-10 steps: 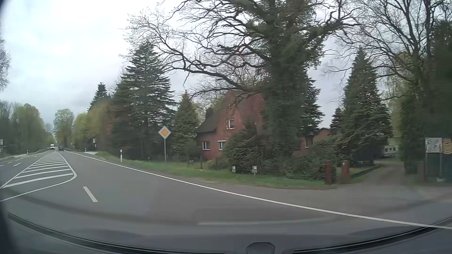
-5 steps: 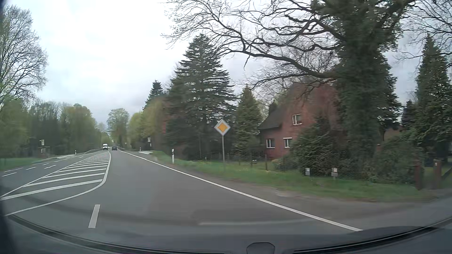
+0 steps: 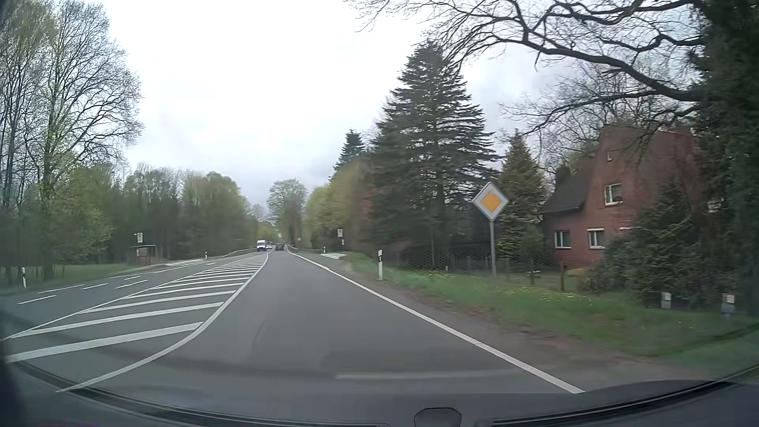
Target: Follow the waypoints while adhering to traffic rules and regulations
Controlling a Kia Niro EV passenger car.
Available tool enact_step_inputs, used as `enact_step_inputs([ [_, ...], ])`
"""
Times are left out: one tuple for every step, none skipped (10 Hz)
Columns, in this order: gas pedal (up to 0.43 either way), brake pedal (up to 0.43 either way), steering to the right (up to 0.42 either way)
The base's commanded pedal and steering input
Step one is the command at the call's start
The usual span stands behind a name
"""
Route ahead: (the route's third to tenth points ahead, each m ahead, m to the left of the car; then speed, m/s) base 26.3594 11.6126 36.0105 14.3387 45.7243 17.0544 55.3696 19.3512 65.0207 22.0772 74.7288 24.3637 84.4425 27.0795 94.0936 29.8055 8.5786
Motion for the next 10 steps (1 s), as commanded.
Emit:
enact_step_inputs([
  [0.350,0.000,-0.181],
  [0.358,0.006,-0.166],
  [0.358,0.000,-0.146],
  [0.370,0.000,-0.130],
  [0.370,0.000,-0.106],
  [0.378,0.000,-0.085],
  [0.378,0.000,-0.074],
  [0.390,0.000,-0.064],
  [0.390,0.000,-0.054],
  [0.390,0.000,-0.041],
])
